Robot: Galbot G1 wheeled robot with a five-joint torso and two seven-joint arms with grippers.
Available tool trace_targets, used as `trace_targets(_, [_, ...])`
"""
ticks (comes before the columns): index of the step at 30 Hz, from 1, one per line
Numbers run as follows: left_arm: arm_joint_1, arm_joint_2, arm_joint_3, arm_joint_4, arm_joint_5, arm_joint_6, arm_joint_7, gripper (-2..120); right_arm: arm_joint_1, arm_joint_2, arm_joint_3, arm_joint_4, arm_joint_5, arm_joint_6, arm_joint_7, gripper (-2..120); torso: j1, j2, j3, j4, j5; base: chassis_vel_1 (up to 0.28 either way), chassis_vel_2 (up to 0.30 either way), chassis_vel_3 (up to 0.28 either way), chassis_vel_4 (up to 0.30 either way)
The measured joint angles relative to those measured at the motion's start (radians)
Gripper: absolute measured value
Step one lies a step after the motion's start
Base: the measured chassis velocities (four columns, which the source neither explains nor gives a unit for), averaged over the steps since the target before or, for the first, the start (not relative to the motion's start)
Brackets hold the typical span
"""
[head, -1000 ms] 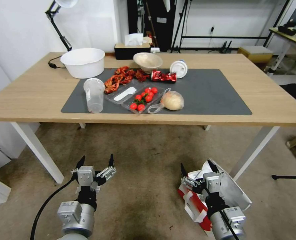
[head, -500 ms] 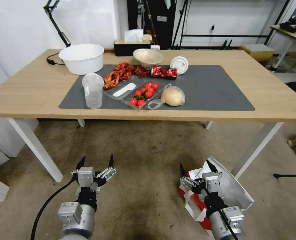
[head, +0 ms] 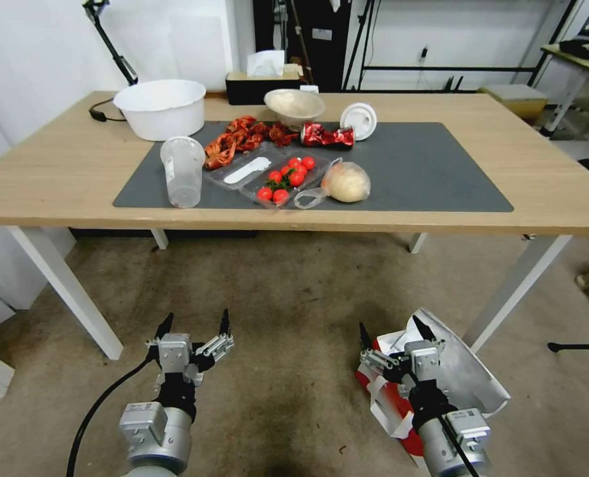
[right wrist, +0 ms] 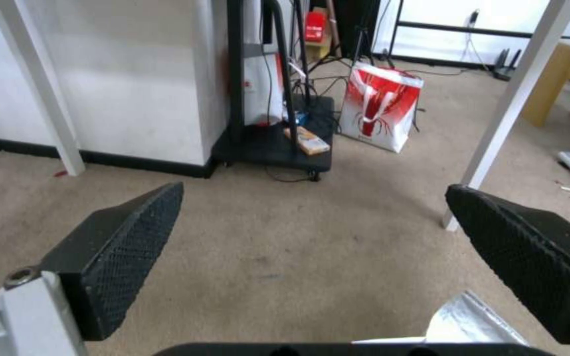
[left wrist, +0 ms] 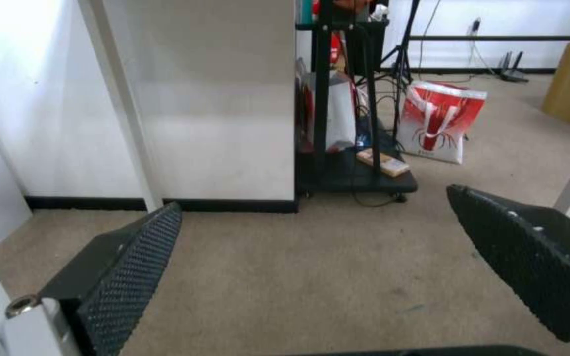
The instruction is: Pick up the food delivery bag from the floor and place it on the table.
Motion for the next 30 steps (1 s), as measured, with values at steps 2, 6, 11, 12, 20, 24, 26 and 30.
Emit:
trace_targets(2, [0.001,0.0,0.001,0.0,0.0,-0.001,0.0,100,-0.001,0.0,0.0,0.0,0.0,0.0,0.0,100,-0.002,-0.006,-0.004,0.0,0.0001,0.0,0.0,0.0,0.0])
trace_targets(6, [0.003,0.001,0.001,-0.001,0.0,-0.002,0.001,100,-0.002,0.0,0.0,0.002,0.0,0.0,-0.002,100,-0.007,-0.019,-0.012,0.0,0.0,0.0,0.0,0.0,0.0])
trace_targets(11, [0.004,0.003,0.001,-0.003,0.0,-0.005,0.001,100,-0.006,0.0,0.0,0.004,-0.001,0.0,-0.002,100,-0.015,-0.042,-0.027,0.0,0.0,0.0,0.0,0.0,0.0])
trace_targets(12, [0.005,0.004,0.001,-0.004,0.0,-0.006,0.001,100,-0.007,0.0,0.0,0.006,-0.001,0.0,-0.003,100,-0.018,-0.049,-0.031,0.0,0.0,0.0,0.0,0.0,0.0])
trace_targets(20, [0.008,0.001,0.0,-0.011,0.001,-0.008,0.004,100,-0.007,0.0,0.001,0.007,-0.001,0.003,-0.002,100,-0.028,-0.081,-0.052,0.0,0.0,0.0,0.0,0.0,0.0])
trace_targets(24, [0.009,-0.001,0.002,-0.011,0.0,-0.009,0.004,100,-0.01,0.0,0.0,0.006,-0.001,0.006,-0.002,100,-0.032,-0.096,-0.063,0.0,0.0,0.0,0.0,0.0,0.0])
trace_targets(26, [0.009,-0.001,0.002,-0.01,0.0,-0.009,0.004,100,-0.01,0.0,0.0,0.006,-0.001,0.006,-0.003,100,-0.035,-0.101,-0.067,0.0,0.0001,0.0,0.0,0.0,0.0])
trace_targets(30, [0.008,0.001,0.003,-0.008,-0.001,-0.014,0.004,100,-0.011,0.0,0.0,0.007,0.004,0.006,-0.004,100,-0.041,-0.119,-0.078,0.0,0.0,0.0,0.0,0.0,0.0])
